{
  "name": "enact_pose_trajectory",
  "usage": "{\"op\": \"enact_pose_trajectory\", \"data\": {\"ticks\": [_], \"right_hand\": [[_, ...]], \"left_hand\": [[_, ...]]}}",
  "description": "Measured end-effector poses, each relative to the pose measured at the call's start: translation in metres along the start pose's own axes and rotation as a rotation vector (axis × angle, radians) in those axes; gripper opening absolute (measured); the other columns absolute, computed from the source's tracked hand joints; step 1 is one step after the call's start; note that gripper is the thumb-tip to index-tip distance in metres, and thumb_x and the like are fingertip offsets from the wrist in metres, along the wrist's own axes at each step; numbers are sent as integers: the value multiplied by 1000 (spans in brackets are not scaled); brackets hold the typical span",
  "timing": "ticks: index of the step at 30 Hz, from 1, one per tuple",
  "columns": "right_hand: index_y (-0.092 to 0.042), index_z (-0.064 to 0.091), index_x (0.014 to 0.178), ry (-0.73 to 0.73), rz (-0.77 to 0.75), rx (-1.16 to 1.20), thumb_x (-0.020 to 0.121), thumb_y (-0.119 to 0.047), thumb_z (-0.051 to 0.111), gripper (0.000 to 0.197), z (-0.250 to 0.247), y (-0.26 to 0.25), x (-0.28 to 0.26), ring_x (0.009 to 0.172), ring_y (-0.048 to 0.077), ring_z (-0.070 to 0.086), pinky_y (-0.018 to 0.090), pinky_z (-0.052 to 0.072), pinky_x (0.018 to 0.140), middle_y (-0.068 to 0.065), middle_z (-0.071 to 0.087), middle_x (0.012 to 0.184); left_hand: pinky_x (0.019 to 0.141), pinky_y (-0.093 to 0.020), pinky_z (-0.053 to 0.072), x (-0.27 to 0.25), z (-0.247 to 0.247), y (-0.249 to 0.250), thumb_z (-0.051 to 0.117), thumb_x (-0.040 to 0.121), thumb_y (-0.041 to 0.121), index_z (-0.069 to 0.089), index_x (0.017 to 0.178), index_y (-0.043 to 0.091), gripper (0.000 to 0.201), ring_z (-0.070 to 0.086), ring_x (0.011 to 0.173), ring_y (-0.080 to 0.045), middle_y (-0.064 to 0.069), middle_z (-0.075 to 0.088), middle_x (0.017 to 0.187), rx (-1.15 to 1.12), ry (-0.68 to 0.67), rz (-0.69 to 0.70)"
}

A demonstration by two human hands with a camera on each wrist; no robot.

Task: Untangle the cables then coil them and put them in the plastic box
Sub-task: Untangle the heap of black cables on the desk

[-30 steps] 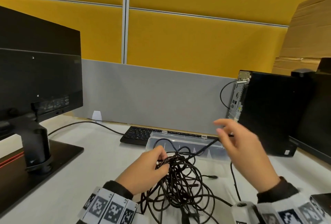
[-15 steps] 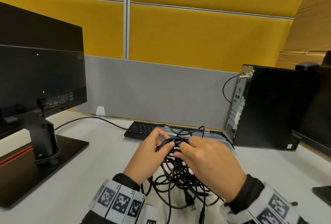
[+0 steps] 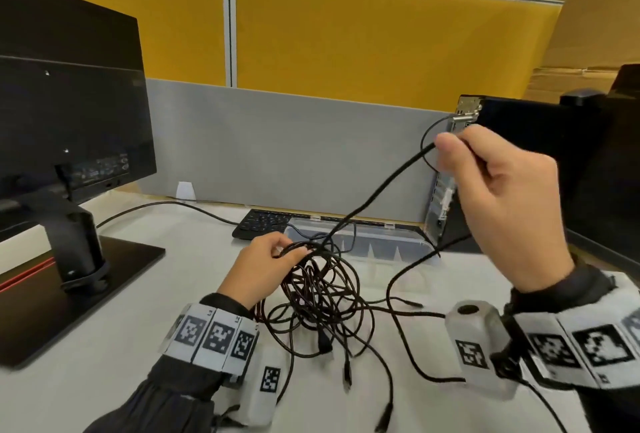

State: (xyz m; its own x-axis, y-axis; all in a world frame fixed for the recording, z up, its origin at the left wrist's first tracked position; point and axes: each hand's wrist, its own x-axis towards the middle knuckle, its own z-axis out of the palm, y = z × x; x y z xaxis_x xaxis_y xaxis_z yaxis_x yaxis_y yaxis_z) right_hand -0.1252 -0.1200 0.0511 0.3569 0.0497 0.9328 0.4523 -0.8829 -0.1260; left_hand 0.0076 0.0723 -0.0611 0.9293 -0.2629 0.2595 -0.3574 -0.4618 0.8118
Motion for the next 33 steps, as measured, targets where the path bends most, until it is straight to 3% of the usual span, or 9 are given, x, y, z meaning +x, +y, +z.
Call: {"op": "enact_pose_trajectory", "data": {"ticks": [4,7,12,16,19,21,23,27,33], "right_hand": [[-14,50,72,139,194,209,99,-28,42,32,-6,11,-13,52,7,38,13,27,51,-9,41,56],[-18,49,72,142,309,332,99,-31,41,32,-1,22,-21,51,11,35,20,28,50,-8,37,56],[-25,56,113,-432,444,-263,93,-41,43,28,-7,57,-24,74,11,57,22,43,65,2,60,90],[-31,30,140,-526,257,-528,85,-42,59,63,9,40,-32,87,19,60,34,52,72,1,53,117],[-26,47,132,-547,-18,-594,74,-41,70,64,44,13,-40,91,23,61,43,47,78,1,62,108],[-19,63,106,-528,-123,-548,70,-38,77,43,68,0,-45,71,20,65,34,47,62,-1,67,82],[-16,60,76,-500,-190,-526,66,-32,82,29,83,-7,-46,46,17,56,23,25,42,-3,57,56],[-14,58,68,-611,-200,-483,57,-35,85,36,89,-11,-46,35,17,46,17,-6,43,-1,49,50],[-19,58,87,-579,51,-135,94,-37,50,21,84,3,-37,62,5,51,27,39,53,-11,52,66]], "left_hand": [[70,-34,49,-2,4,8,59,87,39,62,86,21,19,62,79,-19,-7,66,86,-65,-7,67],[53,-24,39,-5,9,7,58,89,37,59,84,23,16,52,61,-8,2,61,75,-9,-59,53],[51,-11,39,-2,6,1,55,92,28,57,90,15,13,62,64,1,-1,70,83,-58,-16,7],[56,-13,38,-3,10,5,56,92,27,55,89,17,10,61,72,-2,2,68,83,-38,72,49],[56,-11,36,-5,11,6,58,91,27,54,86,18,11,59,74,-2,5,65,82,-27,142,92],[57,-11,37,-6,10,7,58,90,26,53,85,18,11,59,74,-2,4,63,81,-60,189,118],[58,-9,39,-6,7,7,59,90,25,54,85,16,11,58,71,0,5,63,78,-110,224,133],[73,-34,53,-4,7,6,61,88,22,52,86,22,9,62,80,-15,2,63,87,-204,143,114],[85,-36,52,-7,11,12,64,85,15,51,93,29,21,63,91,-9,5,63,96,-267,9,82]]}}
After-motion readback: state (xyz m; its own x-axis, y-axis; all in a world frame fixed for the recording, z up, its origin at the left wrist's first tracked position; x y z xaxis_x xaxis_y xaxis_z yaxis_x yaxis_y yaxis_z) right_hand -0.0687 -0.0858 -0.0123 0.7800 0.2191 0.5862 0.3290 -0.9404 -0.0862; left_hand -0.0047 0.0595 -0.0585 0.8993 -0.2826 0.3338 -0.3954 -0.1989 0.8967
